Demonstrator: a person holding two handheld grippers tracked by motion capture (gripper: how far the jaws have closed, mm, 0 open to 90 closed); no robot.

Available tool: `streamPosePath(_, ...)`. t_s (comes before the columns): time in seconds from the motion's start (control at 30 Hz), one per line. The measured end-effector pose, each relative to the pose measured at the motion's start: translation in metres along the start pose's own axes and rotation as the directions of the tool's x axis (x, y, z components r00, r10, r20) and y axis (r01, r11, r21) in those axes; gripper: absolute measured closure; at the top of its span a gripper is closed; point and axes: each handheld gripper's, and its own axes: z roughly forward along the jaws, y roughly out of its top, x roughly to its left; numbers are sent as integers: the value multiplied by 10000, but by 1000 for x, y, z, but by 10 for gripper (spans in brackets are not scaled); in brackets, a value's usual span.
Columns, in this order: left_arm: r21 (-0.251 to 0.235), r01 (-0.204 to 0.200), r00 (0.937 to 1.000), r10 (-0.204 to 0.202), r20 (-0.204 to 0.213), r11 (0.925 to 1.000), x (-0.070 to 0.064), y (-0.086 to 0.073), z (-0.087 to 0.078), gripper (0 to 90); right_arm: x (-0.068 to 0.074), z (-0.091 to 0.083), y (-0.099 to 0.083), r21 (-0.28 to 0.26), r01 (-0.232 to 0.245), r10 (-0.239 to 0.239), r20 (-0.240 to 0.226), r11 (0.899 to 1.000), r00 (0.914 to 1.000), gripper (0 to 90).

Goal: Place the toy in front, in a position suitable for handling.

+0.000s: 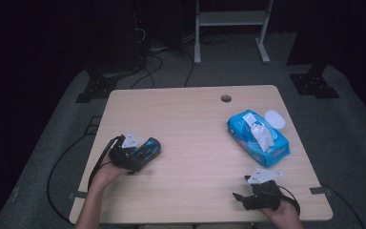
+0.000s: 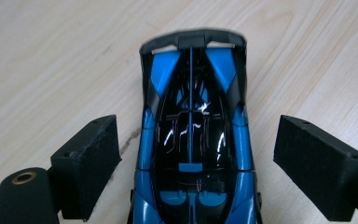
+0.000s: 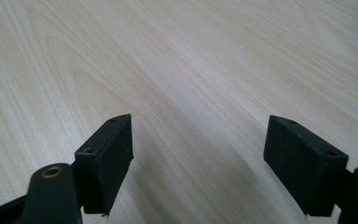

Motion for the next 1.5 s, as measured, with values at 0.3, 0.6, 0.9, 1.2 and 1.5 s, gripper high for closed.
streamPosePath(0.3,424,461,9981,-477,384,9980,6,-5,12,228,1,1,0,82,76,-76,-37,9999,10000,229)
streamPosePath(0.6,432,842,9942,-869,639,9955,11,-7,13,257,1,1,0,122,117,-116,-55,9999,9999,229)
streamPosePath(0.9,1159,644,9920,-762,1005,9912,13,-4,19,244,2,3,0,259,97,-98,14,9996,10000,229)
streamPosePath(1.2,2085,312,9918,-562,1148,9775,13,8,23,192,2,5,-1,314,175,-175,12,9994,9998,229)
streamPosePath(1.5,3441,73,9886,-585,1389,9389,18,24,30,195,4,3,0,245,320,-319,-57,9992,9995,229)
